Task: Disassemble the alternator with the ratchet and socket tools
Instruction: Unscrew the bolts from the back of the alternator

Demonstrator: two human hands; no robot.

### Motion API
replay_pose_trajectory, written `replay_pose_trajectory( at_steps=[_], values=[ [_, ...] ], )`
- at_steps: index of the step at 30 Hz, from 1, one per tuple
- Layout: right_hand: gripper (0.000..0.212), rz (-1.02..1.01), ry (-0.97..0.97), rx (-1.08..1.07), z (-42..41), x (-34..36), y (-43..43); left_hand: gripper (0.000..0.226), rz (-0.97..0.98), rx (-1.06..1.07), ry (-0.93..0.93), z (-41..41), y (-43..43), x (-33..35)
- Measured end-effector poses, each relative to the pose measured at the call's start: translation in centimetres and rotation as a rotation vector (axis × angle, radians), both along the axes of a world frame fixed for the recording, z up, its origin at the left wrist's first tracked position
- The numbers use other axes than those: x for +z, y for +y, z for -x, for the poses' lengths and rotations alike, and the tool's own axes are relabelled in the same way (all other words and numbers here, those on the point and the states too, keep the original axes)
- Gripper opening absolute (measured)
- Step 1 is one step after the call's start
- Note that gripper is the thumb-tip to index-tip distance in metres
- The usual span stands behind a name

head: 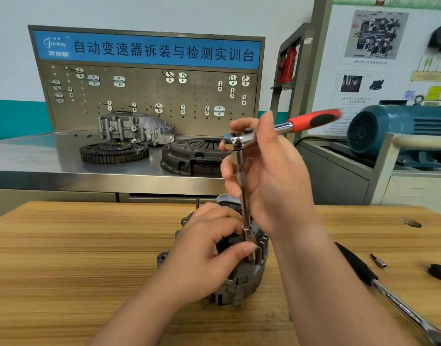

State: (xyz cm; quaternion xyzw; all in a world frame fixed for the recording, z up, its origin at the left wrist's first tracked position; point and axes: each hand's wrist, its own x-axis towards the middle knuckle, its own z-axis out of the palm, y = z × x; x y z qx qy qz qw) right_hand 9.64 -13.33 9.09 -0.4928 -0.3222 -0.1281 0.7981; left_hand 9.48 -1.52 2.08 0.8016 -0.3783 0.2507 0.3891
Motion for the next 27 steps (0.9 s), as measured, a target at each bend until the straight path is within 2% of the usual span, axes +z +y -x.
replay_pose_trajectory(
  at_steps=[3,5,8,12,14,17,19,22,24,27],
  values=[
    [0.016,0.068,-0.27,-0.315,1.0,-0.6,0.3,0.016,-0.012,0.01,0.01,-0.1,0.0,-0.1],
    [0.017,0.069,-0.343,-0.39,1.4,-0.7,0.2,0.033,-0.033,0.019,0.01,-0.1,0.0,-0.3],
    [0.021,-0.024,-0.252,-0.286,1.6,-0.7,0.0,0.035,-0.042,0.022,-0.006,-0.1,0.0,-0.3],
    [0.035,-0.171,-0.008,0.064,1.6,-0.4,-0.7,0.025,-0.057,0.01,-0.045,0.0,-0.1,-0.3],
    [0.036,-0.189,0.099,0.171,1.5,-0.3,-0.9,0.016,-0.049,0.001,-0.044,0.1,-0.2,-0.2],
    [0.031,-0.214,0.089,0.125,1.4,-0.4,-0.7,0.018,-0.027,0.027,-0.031,0.3,-0.5,-0.2],
    [0.021,-0.209,-0.015,-0.03,1.4,-0.5,-0.5,0.023,-0.027,0.058,-0.03,0.4,-0.7,-0.3],
    [0.025,-0.159,-0.153,-0.256,1.5,-0.6,-0.5,0.023,-0.028,0.08,-0.034,0.4,-0.8,-0.4],
    [0.024,-0.162,-0.165,-0.236,1.6,-0.7,-0.4,0.023,-0.029,0.091,-0.037,0.4,-0.8,-0.4],
    [0.027,-0.184,-0.047,-0.059,1.7,-0.5,-0.5,0.02,-0.033,0.08,-0.043,0.4,-0.9,-0.5]
  ],
)
